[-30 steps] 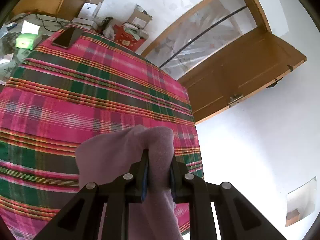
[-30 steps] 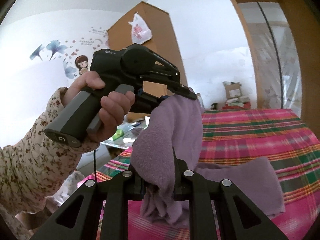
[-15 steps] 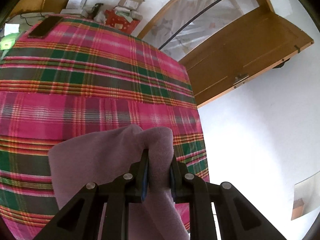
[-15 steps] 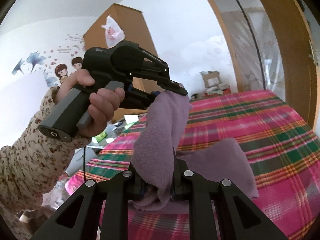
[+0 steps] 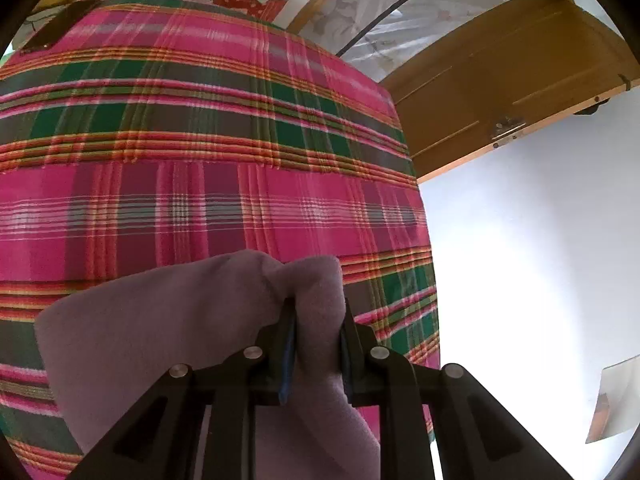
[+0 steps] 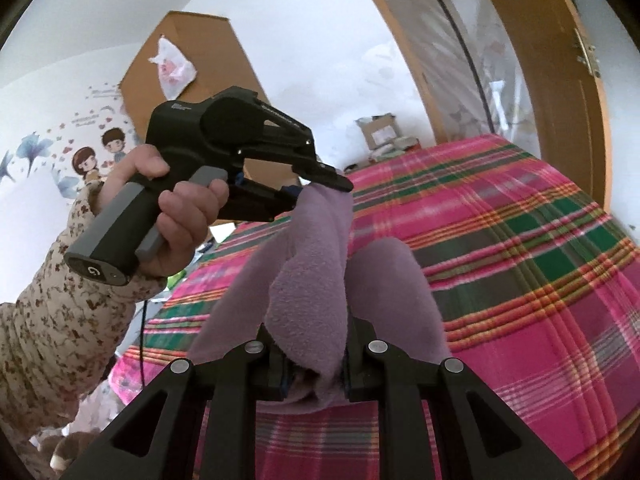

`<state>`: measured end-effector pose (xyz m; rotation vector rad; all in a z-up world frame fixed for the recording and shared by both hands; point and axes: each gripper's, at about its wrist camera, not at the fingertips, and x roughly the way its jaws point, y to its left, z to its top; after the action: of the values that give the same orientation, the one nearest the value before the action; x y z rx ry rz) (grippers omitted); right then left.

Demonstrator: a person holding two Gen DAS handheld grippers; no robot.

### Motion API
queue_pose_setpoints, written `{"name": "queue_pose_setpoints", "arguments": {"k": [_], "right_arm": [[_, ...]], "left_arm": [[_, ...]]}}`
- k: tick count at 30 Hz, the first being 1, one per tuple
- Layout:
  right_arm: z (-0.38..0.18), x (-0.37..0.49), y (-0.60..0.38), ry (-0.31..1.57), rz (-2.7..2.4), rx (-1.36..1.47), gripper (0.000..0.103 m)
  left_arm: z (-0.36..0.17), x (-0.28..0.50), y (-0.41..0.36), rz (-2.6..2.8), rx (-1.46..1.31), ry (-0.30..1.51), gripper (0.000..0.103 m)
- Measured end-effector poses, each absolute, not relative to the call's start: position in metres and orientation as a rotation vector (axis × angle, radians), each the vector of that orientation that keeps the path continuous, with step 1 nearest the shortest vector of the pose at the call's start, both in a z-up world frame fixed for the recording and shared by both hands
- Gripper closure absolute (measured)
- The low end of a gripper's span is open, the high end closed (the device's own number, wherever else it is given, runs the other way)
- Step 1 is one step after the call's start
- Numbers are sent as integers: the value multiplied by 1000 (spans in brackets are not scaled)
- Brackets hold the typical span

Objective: Fold clothes

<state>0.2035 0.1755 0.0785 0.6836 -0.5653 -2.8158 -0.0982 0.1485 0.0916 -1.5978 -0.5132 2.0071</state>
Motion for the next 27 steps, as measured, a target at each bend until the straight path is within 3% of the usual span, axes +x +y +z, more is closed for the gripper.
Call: {"name": "queue_pose_setpoints", "arguments": {"k": [10, 16, 27], "right_arm": [[57, 194, 201, -647, -2835, 768, 83], [50, 193, 206, -672, -2847, 808, 78], [44, 194, 220, -724, -2896, 874, 71]], "left_arm": [[67, -111, 165, 1979, -1658, -522, 81], [58, -117, 164, 1938, -1641, -589, 73], [76, -106, 141, 1969, -1513, -569, 72]]}}
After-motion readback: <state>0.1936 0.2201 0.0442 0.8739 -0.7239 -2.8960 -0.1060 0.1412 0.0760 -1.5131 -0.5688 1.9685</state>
